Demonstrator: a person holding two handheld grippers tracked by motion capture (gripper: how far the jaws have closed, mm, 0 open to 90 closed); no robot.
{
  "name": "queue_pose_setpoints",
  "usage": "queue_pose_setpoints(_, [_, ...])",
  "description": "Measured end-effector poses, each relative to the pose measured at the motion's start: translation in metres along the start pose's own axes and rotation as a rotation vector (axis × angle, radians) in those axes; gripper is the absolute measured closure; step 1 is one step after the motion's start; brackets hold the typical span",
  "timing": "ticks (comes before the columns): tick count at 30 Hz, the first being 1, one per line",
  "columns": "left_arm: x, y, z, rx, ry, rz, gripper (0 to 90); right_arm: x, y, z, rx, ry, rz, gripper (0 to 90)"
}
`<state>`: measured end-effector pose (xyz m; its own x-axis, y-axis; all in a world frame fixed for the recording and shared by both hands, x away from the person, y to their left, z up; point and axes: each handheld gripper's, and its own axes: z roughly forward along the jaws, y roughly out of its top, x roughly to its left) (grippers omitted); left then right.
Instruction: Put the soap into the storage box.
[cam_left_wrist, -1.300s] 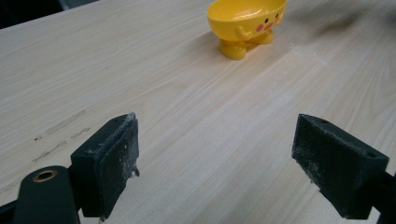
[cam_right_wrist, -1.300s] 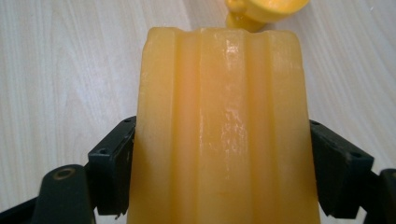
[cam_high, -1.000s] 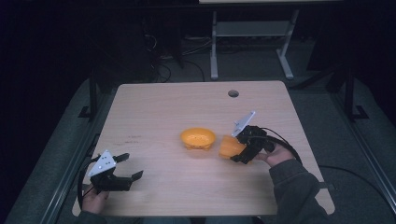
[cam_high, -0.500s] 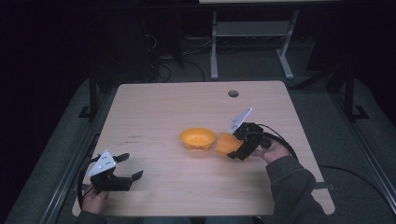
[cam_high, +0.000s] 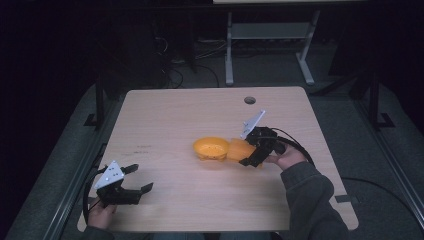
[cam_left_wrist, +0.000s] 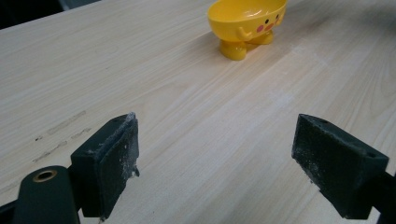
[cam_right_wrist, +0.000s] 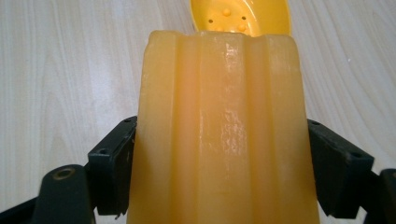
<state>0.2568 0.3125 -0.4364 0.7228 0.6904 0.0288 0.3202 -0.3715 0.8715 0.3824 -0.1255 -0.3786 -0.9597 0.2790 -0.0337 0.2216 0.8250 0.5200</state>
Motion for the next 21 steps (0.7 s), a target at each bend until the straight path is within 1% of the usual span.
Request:
queue_pose_setpoints(3, [0.000, 0.000, 0.000, 0.001, 0.000, 0.001, 14.3, -0.001, 0.004, 0.001, 0.009, -0.002, -0.007, 20.5])
queue_pose_setpoints(8, [0.000, 0.000, 0.000, -0.001, 0.001, -0.001, 14.3, -0.004, 0.010, -0.001, -0.002, -0.003, -0.020, 20.5])
queue_pose_setpoints(11, [0.000, 0.000, 0.000, 0.000, 0.001, -0.001, 14.3, -0.006, 0.012, -0.001, -0.007, 0.002, -0.017, 20.5])
queue_pose_setpoints(13, [0.000, 0.000, 0.000, 0.003, 0.001, 0.002, 14.3, -0.006, 0.014, -0.001, 0.002, -0.005, -0.025, 20.5])
queue_pose_setpoints(21, [0.000, 0.000, 0.000, 0.003, 0.002, 0.003, 14.3, -0.009, 0.022, -0.001, 0.006, -0.003, -0.032, 20.5])
